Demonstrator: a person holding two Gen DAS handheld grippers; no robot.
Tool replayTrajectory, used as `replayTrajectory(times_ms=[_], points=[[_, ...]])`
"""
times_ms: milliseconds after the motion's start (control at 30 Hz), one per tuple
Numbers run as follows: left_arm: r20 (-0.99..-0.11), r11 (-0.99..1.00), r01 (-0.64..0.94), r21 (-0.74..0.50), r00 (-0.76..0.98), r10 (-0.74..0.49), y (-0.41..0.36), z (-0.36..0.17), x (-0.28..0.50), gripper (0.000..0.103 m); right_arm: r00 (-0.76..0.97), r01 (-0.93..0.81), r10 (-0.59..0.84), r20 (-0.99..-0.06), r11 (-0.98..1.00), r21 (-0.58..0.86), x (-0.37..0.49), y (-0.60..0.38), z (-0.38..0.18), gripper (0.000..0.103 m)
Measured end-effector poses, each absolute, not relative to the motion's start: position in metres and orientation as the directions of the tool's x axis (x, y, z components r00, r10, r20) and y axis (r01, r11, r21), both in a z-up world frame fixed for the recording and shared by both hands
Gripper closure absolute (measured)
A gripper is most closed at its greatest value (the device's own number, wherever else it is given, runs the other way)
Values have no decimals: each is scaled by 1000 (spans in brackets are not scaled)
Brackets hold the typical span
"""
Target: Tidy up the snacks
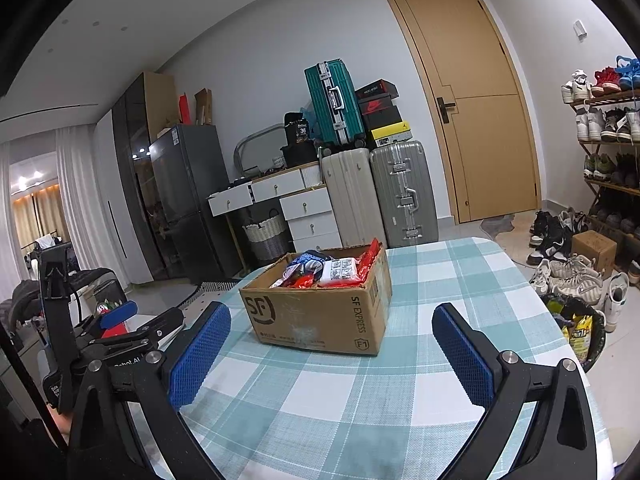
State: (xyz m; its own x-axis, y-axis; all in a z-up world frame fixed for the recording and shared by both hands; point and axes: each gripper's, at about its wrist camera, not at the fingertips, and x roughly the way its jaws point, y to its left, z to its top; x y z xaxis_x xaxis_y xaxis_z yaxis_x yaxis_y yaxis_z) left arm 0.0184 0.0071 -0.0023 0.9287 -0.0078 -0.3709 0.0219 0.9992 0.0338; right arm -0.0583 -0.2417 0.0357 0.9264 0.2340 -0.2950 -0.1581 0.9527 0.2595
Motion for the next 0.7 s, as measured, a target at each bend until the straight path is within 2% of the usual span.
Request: replayTrajectory(times_ms=[700], points=[[-410,1000,-10,-4,912,8,12,-4,26,1,920,-152,243,-307,945,291,-56,-243,31,0]])
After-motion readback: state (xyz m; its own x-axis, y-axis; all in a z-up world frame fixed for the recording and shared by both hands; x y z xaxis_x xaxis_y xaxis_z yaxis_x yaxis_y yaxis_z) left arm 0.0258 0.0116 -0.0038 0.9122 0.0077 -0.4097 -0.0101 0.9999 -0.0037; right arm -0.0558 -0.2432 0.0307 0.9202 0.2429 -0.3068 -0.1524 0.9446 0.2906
